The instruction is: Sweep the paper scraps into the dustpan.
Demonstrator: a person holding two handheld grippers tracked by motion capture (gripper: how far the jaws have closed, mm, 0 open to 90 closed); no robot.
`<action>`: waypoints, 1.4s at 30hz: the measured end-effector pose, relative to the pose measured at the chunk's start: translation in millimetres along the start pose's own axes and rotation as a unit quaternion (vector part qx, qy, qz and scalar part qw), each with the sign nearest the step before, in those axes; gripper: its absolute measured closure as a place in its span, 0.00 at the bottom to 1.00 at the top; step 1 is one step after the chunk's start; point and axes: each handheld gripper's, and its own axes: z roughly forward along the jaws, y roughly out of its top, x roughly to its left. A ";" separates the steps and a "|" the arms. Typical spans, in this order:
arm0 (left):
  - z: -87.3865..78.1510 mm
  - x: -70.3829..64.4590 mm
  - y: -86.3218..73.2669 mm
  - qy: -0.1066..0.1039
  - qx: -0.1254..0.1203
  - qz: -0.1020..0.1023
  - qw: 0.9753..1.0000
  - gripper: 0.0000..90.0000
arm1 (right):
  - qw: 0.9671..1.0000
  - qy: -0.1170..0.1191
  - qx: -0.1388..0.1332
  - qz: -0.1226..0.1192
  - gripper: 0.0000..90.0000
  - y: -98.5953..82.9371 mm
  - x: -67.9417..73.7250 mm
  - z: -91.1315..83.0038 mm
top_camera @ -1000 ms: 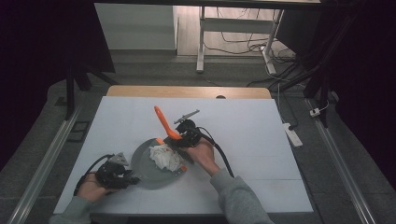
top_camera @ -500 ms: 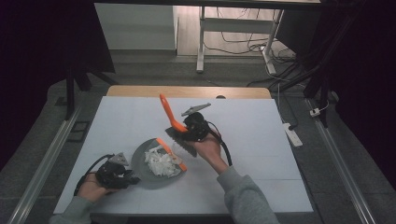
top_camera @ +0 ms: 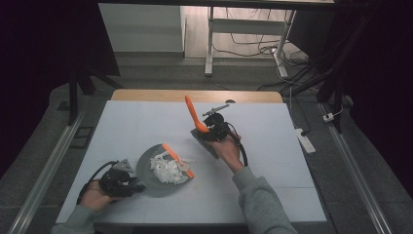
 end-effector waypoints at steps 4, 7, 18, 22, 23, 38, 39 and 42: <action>0.1 0.2 -0.1 0.000 0.001 0.000 1.000 0.69 | 1.000 -0.011 0.022 -0.001 0.78 -1.7 -0.8 13.5; 0.1 0.5 -0.2 -0.001 0.001 0.000 1.000 0.69 | 0.999 -0.008 0.033 -0.004 0.78 -3.0 2.2 21.5; 0.7 0.3 0.0 -0.002 0.001 -0.001 1.000 0.69 | 0.998 0.029 0.046 -0.030 0.78 0.7 38.5 31.6; 0.9 0.4 0.0 -0.002 0.000 -0.002 1.000 0.69 | 0.997 0.042 0.050 -0.043 0.78 1.3 52.5 34.8; 0.9 0.4 0.0 -0.002 0.000 -0.002 1.000 0.69 | 0.997 0.047 0.049 -0.042 0.78 1.4 55.6 35.5; 1.1 0.4 -0.1 -0.003 0.000 -0.002 1.000 0.69 | 0.989 0.109 0.039 -0.092 0.78 7.8 110.1 38.2; 1.1 0.4 -0.1 -0.003 0.000 -0.002 1.000 0.69 | 0.988 0.114 0.037 -0.092 0.78 8.4 113.8 37.2; 1.1 0.3 -0.2 -0.002 -0.001 -0.002 1.000 0.69 | 0.987 0.118 0.027 -0.103 0.78 10.9 119.4 31.5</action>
